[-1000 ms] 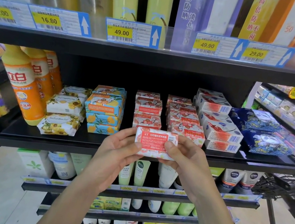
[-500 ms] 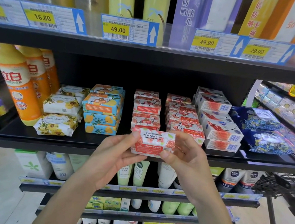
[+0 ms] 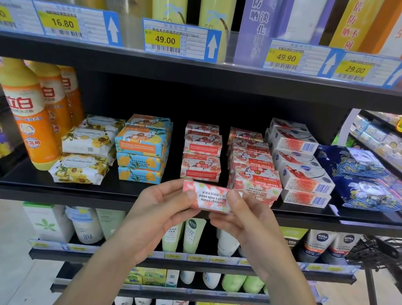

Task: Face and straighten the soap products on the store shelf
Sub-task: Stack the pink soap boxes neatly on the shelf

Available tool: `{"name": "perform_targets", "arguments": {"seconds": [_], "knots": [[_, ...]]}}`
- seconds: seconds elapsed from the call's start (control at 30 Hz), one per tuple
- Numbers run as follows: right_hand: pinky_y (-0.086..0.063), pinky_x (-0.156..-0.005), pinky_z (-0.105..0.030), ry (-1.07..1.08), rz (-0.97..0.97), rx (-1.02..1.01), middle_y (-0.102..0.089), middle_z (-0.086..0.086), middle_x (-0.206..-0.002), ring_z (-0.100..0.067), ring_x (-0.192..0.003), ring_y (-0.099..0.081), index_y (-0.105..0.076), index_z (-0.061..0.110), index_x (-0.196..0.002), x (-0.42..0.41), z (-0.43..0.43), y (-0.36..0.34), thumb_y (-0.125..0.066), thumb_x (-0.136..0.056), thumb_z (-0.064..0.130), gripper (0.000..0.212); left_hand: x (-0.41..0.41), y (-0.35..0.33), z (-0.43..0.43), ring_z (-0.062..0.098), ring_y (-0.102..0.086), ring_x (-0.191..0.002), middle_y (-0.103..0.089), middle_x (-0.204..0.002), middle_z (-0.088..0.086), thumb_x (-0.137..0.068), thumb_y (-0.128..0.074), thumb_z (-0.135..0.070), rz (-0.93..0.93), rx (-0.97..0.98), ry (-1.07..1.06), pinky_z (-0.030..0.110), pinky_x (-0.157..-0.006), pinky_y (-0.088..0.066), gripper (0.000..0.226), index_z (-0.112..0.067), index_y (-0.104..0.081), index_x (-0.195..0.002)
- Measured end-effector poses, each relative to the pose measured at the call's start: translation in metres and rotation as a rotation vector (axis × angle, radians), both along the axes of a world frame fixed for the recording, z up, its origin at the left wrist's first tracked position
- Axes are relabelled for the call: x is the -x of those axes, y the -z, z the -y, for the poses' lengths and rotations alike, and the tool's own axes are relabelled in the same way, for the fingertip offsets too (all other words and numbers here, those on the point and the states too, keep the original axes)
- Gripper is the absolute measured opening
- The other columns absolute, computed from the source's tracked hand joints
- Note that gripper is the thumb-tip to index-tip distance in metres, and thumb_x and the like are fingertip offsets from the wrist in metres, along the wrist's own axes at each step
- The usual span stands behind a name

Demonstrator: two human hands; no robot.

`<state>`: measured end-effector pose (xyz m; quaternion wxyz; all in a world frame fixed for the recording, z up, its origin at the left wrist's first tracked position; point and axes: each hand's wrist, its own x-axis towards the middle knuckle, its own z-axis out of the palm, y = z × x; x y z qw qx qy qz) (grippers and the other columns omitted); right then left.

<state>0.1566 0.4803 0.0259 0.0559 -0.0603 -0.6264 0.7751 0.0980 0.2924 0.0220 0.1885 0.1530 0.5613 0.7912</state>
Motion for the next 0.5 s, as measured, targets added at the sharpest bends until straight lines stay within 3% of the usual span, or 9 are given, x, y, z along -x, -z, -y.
{"name": "perform_targets", "arguments": {"seconds": [0.17, 0.33, 0.43, 0.5], "knots": [[-0.059, -0.091, -0.031, 0.025, -0.034, 0.068, -0.076, -0.013, -0.111, -0.024, -0.108, -0.073, -0.067, 0.002, -0.121, -0.001, 0.001, 0.002, -0.074, -0.080, 0.033, 0.052, 0.000, 0.003, 0.002, 0.026, -0.065, -0.124, -0.071, -0.128, 0.012, -0.087, -0.077, -0.018, 0.007, 0.020, -0.006, 0.039, -0.107, -0.052, 0.058, -0.012, -0.056, -0.141], [-0.056, -0.087, -0.027, 0.028, -0.094, -0.020, -0.076, -0.004, -0.116, -0.019, -0.110, -0.071, -0.067, 0.020, -0.125, -0.006, -0.003, 0.006, -0.082, -0.072, 0.025, 0.055, -0.001, 0.003, 0.004, 0.021, -0.063, -0.126, -0.065, -0.139, 0.004, -0.081, -0.074, -0.017, -0.026, 0.049, 0.026, 0.041, -0.108, -0.047, 0.067, -0.021, -0.053, -0.145], [-0.056, -0.090, -0.028, 0.008, -0.171, -0.090, -0.075, -0.002, -0.116, -0.020, -0.112, -0.070, -0.067, 0.021, -0.125, -0.009, -0.008, 0.006, -0.084, -0.071, 0.017, 0.056, -0.003, 0.000, 0.005, 0.016, -0.066, -0.119, -0.066, -0.137, 0.005, -0.089, -0.076, -0.026, 0.011, 0.034, 0.036, 0.040, -0.108, -0.048, 0.056, -0.018, -0.057, -0.142], [-0.055, -0.091, -0.024, 0.005, -0.208, -0.122, -0.075, 0.002, -0.115, -0.016, -0.112, -0.070, -0.065, 0.020, -0.125, -0.010, -0.010, 0.005, -0.083, -0.071, 0.011, 0.057, -0.005, -0.001, 0.005, 0.025, -0.067, -0.120, -0.070, -0.130, 0.011, -0.094, -0.066, -0.029, 0.041, 0.029, 0.042, 0.042, -0.105, -0.052, 0.046, -0.012, -0.062, -0.136]]}}
